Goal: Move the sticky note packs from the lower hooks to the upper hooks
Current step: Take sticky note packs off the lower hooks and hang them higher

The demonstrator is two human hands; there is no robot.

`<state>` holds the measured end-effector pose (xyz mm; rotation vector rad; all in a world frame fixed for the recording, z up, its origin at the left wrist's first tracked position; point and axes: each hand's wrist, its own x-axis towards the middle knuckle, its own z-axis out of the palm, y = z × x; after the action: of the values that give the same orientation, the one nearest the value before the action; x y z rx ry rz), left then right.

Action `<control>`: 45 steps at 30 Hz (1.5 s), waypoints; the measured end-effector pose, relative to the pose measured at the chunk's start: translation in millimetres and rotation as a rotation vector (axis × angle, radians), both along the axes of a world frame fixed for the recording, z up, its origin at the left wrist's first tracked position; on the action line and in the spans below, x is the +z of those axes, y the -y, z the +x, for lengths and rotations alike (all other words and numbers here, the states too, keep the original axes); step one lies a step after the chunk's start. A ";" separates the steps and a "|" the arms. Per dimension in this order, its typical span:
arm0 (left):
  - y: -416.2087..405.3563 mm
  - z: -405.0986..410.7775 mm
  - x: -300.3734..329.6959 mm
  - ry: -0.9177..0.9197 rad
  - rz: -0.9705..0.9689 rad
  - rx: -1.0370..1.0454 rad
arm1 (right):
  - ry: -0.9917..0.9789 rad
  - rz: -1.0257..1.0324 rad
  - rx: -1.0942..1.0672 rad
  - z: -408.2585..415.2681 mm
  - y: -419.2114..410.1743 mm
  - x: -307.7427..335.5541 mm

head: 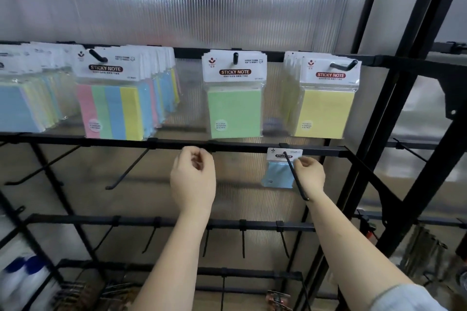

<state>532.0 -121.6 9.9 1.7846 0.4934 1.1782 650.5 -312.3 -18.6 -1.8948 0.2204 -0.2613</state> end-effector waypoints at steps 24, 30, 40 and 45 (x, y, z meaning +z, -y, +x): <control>2.1 -5.6 -10.9 -0.205 -0.001 -0.115 | 0.014 0.024 -0.048 -1.2 3.5 -14.5; 1.3 -12.1 -8.7 -0.216 0.014 -0.132 | 0.049 0.016 -0.154 -9.1 -2.0 -10.7; -7.0 -23.2 -4.6 -0.231 0.016 -0.128 | 0.058 0.066 -0.143 -21.7 -12.6 -10.6; -8.7 -25.9 -5.1 -0.241 0.024 -0.146 | 0.093 0.076 -0.043 -29.6 -11.2 -10.2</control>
<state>506.1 -112.9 4.8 1.9598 0.4806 0.8774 620.9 -301.1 -28.8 -1.7999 0.2057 -0.3640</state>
